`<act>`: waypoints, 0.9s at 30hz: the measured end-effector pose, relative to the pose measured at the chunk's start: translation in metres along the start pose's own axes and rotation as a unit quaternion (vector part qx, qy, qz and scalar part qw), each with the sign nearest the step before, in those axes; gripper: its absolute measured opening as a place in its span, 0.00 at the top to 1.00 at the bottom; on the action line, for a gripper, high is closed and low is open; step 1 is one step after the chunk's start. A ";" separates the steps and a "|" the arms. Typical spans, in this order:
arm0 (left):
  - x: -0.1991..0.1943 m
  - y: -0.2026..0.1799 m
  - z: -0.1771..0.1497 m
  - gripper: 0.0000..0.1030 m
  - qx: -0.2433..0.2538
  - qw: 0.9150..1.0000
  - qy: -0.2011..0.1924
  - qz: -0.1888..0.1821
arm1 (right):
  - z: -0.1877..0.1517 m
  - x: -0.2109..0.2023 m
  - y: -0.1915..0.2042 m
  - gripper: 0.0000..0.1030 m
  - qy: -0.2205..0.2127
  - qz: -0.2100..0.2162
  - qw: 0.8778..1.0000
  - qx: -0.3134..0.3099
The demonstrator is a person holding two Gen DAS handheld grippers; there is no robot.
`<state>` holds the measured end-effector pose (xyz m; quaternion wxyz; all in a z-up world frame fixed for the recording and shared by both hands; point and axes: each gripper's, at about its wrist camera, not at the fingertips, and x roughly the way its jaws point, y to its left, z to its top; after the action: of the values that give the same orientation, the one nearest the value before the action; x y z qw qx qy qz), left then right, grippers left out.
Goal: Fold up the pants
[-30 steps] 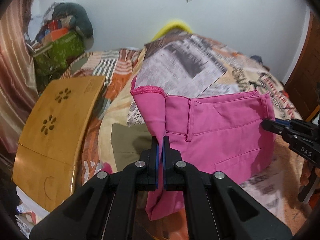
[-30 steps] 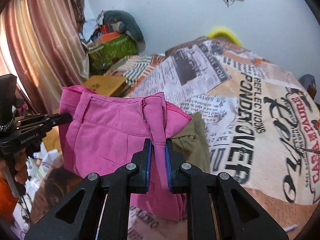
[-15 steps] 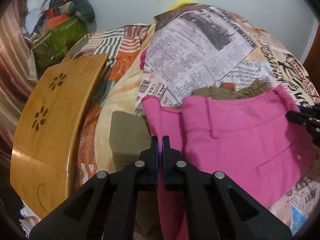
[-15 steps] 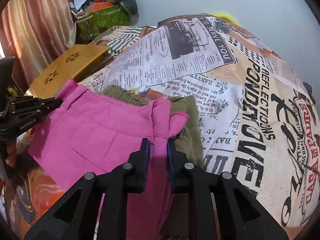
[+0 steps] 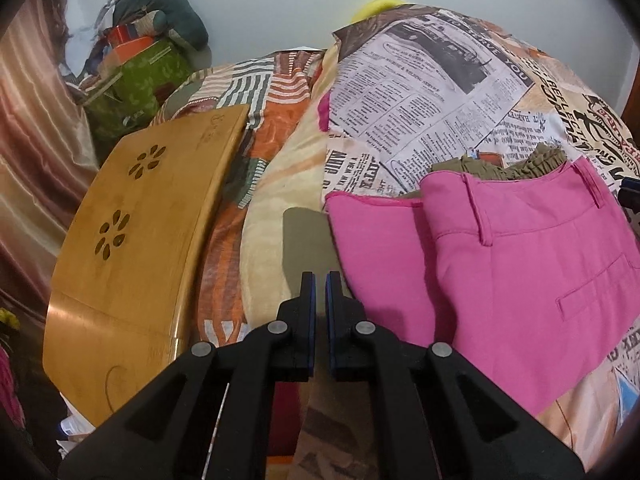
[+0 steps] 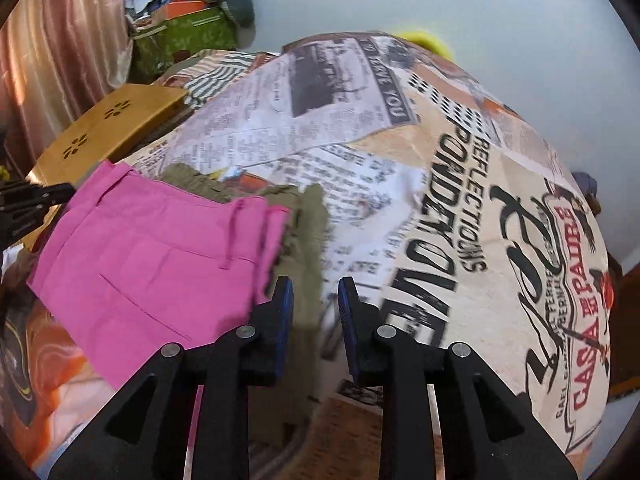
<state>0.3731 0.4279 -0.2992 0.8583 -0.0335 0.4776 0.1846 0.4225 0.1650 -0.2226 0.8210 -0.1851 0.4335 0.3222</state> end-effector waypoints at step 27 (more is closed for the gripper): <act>-0.350 -0.052 -0.043 0.76 -0.017 0.968 -0.237 -0.077 | -0.043 -0.305 0.062 0.32 -0.255 0.068 0.964 0.013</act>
<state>0.1902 0.2698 -0.0377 0.9579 -0.0400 0.2537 0.1284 0.2278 0.0723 0.0053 0.8830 -0.0559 0.2253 0.4080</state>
